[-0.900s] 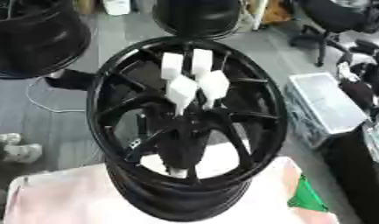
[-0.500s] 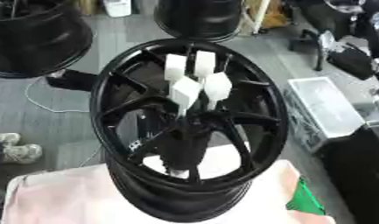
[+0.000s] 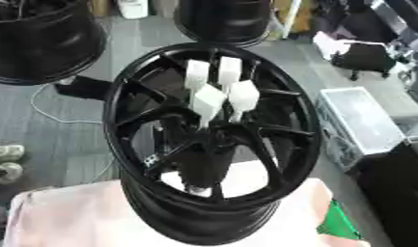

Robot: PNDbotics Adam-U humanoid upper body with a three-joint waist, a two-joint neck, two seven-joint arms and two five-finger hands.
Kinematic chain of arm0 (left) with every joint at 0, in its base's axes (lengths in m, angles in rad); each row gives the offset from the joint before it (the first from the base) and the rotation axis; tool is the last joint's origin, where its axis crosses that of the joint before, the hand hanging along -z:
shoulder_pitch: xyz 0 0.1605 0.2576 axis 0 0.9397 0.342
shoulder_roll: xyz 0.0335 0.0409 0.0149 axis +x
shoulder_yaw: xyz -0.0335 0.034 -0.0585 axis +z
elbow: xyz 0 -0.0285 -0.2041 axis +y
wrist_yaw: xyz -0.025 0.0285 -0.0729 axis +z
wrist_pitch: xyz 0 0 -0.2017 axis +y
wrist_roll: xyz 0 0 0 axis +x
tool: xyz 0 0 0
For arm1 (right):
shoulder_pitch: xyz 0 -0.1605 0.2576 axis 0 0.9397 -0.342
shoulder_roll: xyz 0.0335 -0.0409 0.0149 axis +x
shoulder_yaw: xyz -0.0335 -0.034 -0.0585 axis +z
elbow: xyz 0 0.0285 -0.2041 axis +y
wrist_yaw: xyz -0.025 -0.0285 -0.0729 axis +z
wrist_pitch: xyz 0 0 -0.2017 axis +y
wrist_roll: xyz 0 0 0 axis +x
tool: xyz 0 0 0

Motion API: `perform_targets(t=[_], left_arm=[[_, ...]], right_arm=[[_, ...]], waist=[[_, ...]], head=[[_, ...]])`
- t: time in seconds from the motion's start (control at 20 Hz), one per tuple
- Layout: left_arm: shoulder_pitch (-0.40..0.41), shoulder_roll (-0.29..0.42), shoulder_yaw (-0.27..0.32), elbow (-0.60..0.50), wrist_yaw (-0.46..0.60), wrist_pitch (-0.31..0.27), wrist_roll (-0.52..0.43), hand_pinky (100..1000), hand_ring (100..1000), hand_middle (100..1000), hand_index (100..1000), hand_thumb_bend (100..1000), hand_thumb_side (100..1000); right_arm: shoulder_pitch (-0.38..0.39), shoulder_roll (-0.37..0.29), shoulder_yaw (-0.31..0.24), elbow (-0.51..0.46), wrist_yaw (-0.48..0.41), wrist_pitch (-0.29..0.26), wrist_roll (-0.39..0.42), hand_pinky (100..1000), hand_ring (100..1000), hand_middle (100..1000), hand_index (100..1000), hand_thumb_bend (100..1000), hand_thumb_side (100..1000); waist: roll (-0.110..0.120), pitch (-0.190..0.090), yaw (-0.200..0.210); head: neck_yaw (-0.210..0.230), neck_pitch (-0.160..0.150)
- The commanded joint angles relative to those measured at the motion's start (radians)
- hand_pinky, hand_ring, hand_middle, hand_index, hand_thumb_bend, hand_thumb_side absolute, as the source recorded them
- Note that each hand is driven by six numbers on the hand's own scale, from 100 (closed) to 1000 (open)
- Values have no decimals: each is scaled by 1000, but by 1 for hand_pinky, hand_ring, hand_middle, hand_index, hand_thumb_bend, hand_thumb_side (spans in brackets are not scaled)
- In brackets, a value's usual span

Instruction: Pull the pin out of the wheel hub.

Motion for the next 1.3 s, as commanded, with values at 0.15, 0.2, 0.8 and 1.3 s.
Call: perform_targets(t=[0.15, 0.2, 0.8, 1.3], left_arm=[[-15, 9, -11, -12, -2, -3, -16, 630, 688, 652, 742, 100, 1000], [-16, 10, -11, -12, -4, -3, -17, 630, 688, 652, 741, 100, 1000], [-21, 11, -14, -11, -6, -4, -22, 631, 688, 653, 742, 100, 1000], [-22, 10, -13, -11, -5, -5, -22, 631, 689, 653, 742, 100, 1000]], right_arm=[[-41, -144, 67, 0, -90, -18, 88, 415, 437, 833, 910, 235, 401], [-49, -149, 78, 1, -101, -16, 106, 410, 434, 836, 910, 244, 429], [-122, -125, 133, 60, -72, -24, 325, 392, 411, 833, 908, 313, 401], [-172, -92, 135, 109, -74, -17, 506, 384, 401, 823, 900, 313, 411]], waist=[[8, -5, 15], [8, -4, 17], [7, -1, 29], [10, -2, 31]], head=[[-17, -2], [-18, -2], [-20, -2], [-17, -2]])
